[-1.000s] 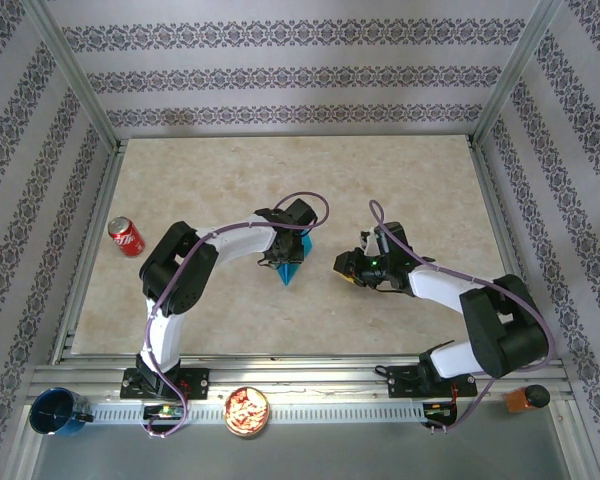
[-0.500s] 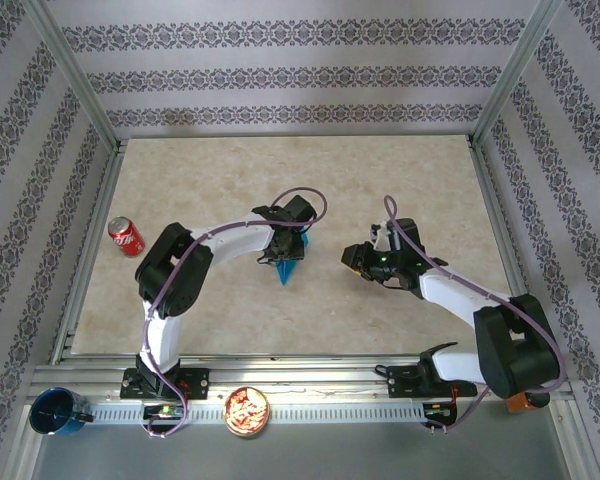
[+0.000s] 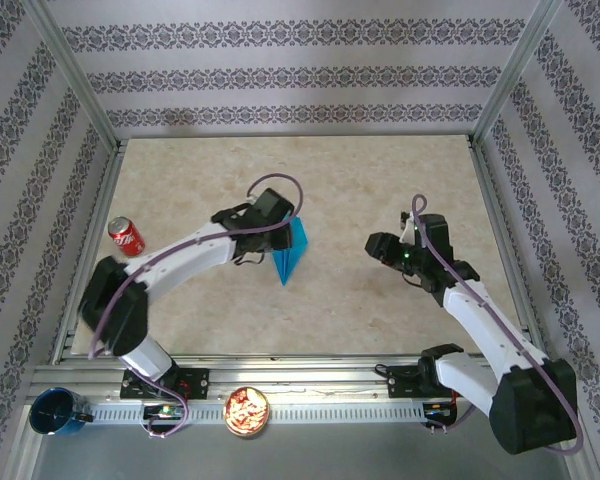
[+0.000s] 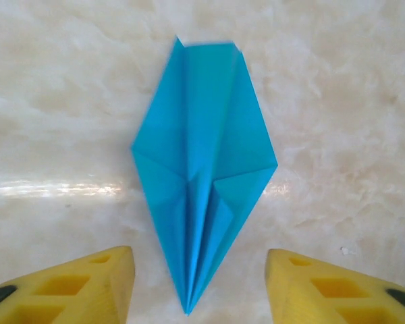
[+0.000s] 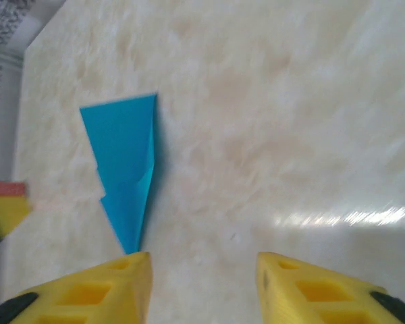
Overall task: Fold a paper plane with a square sheet of paper (pick it up from the middle)
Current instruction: Move the paper plane to the center of the table, then reset both arms
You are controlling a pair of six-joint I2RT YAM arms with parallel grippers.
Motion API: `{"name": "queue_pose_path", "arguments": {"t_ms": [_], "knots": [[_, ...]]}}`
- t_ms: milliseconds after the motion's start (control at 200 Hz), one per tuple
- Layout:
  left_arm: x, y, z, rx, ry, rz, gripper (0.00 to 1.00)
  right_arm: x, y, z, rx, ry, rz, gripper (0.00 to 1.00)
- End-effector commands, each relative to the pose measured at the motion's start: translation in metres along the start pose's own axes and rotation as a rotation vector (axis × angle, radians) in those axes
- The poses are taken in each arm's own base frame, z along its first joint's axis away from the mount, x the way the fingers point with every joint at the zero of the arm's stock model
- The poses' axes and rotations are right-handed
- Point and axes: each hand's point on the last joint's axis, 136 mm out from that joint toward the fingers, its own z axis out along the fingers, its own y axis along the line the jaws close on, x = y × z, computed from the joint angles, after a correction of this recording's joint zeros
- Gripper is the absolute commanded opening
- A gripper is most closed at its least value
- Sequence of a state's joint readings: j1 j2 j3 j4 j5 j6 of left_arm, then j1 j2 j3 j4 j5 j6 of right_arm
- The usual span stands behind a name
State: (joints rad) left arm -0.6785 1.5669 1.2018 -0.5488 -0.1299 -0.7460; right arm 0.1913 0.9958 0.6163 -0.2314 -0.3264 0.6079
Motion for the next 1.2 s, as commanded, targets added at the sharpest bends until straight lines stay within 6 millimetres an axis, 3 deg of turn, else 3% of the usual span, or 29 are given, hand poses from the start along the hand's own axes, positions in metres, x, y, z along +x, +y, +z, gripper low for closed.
{"name": "queue_pose_path", "arguments": {"t_ms": [0, 110, 225, 315, 385, 510, 620, 675, 759, 834, 919, 979, 1029, 1064, 1099, 1199], "knots": [[-0.026, 0.037, -0.029, -0.064, -0.197, 0.012, 0.62, -0.035, -0.037, -0.022, 0.281, -0.139, -0.233, 0.54], [-0.029, 0.088, -0.045, -0.135, -0.306, 0.017, 0.77, -0.063, -0.065, -0.027, 0.473, -0.257, -0.365, 0.69], [-0.028, 0.146, -0.054, -0.259, -0.402, 0.059, 1.00, -0.078, -0.079, -0.009, 0.527, -0.285, -0.506, 0.76], [-0.029, 0.194, -0.054, -0.336, -0.420, 0.011, 1.00, -0.090, -0.102, 0.009, 0.604, -0.350, -0.574, 0.75], [-0.033, 0.214, -0.051, -0.339, -0.429, 0.028, 1.00, -0.097, -0.110, 0.017, 0.631, -0.369, -0.558, 0.77], [-0.038, 0.250, -0.035, -0.436, -0.481, 0.045, 1.00, -0.105, -0.106, 0.048, 0.479, -0.359, -0.553, 0.77], [-0.039, 0.255, -0.008, -0.408, -0.509, 0.099, 1.00, -0.112, -0.095, 0.066, 0.356, -0.383, -0.580, 0.77], [-0.048, 0.252, 0.002, -0.381, -0.554, 0.131, 0.99, -0.114, -0.103, 0.064, 0.339, -0.353, -0.532, 0.77], [-0.056, 0.243, 0.013, -0.337, -0.536, 0.175, 1.00, -0.108, -0.096, 0.056, 0.235, -0.406, -0.534, 0.77], [-0.073, 0.240, 0.005, -0.317, -0.685, 0.168, 0.99, -0.100, -0.093, 0.049, 0.199, -0.466, -0.572, 0.77], [-0.074, 0.244, 0.016, -0.289, -0.704, 0.171, 0.99, -0.097, -0.091, 0.049, 0.166, -0.555, -0.591, 0.80], [-0.066, 0.244, 0.033, -0.247, -0.704, 0.188, 0.99, -0.096, -0.099, 0.050, 0.214, -0.494, -0.570, 0.85], [-0.068, 0.241, 0.029, -0.231, -0.742, 0.203, 0.99, -0.102, -0.109, 0.047, 0.276, -0.529, -0.530, 0.87], [-0.064, 0.250, 0.030, -0.260, -0.693, 0.162, 0.99, -0.105, -0.111, 0.044, 0.294, -0.563, -0.521, 0.98], [-0.069, 0.261, 0.029, -0.299, -0.707, 0.115, 1.00, -0.105, -0.112, 0.044, 0.312, -0.561, -0.521, 0.98], [-0.068, 0.259, 0.030, -0.294, -0.694, 0.121, 0.99, -0.106, -0.116, 0.040, 0.374, -0.581, -0.514, 0.98]]}}
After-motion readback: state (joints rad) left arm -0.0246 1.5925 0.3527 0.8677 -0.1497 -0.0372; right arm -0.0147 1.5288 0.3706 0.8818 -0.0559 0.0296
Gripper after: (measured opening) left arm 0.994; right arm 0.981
